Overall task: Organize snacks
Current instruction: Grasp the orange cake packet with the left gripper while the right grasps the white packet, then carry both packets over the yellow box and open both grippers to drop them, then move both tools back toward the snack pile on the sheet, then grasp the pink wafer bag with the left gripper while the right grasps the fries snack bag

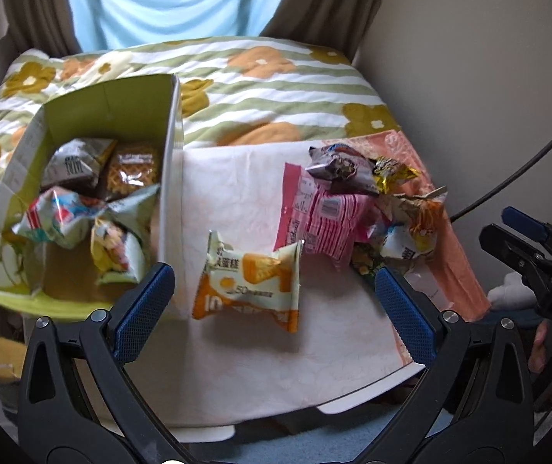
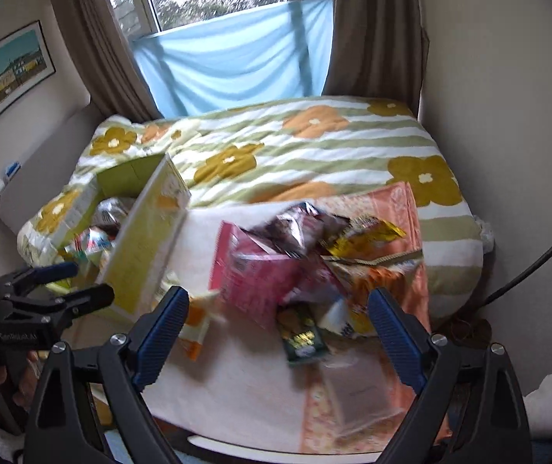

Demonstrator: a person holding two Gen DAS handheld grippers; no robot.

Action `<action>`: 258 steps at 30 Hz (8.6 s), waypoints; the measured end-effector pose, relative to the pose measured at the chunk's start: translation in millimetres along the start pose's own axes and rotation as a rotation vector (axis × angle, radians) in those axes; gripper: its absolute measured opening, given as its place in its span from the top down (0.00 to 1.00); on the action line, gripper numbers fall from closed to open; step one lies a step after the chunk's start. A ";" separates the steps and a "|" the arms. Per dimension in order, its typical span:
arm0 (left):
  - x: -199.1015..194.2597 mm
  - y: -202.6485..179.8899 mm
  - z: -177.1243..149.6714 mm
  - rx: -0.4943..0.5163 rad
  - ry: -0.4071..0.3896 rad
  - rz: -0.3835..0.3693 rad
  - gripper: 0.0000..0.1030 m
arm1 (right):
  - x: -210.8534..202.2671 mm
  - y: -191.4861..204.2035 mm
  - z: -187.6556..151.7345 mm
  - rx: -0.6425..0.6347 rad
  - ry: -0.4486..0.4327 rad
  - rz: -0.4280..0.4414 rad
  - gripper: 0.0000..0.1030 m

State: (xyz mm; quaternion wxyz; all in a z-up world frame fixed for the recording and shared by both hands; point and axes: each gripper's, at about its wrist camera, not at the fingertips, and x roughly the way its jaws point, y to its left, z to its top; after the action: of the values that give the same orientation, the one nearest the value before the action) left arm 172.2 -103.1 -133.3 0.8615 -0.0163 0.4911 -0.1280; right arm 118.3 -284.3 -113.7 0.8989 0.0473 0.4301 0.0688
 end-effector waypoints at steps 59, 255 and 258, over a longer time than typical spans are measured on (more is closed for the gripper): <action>161.9 -10.7 -36.9 0.248 0.194 0.313 0.45 | 125.0 -79.4 -111.1 -0.192 0.420 -0.138 0.25; 200.0 -42.4 23.9 0.228 0.178 -0.210 0.27 | 137.8 -84.8 -41.4 0.235 0.053 -0.180 0.06; 197.5 -39.9 22.8 0.223 0.173 -0.216 0.32 | 140.4 -86.7 -40.0 0.250 0.057 -0.186 0.07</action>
State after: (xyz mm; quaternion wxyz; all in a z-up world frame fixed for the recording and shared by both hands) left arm 279.2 -190.6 -281.7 0.7936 0.0378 0.5416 -0.2746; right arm 181.4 -345.7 -258.9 0.8759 0.1166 0.4632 -0.0676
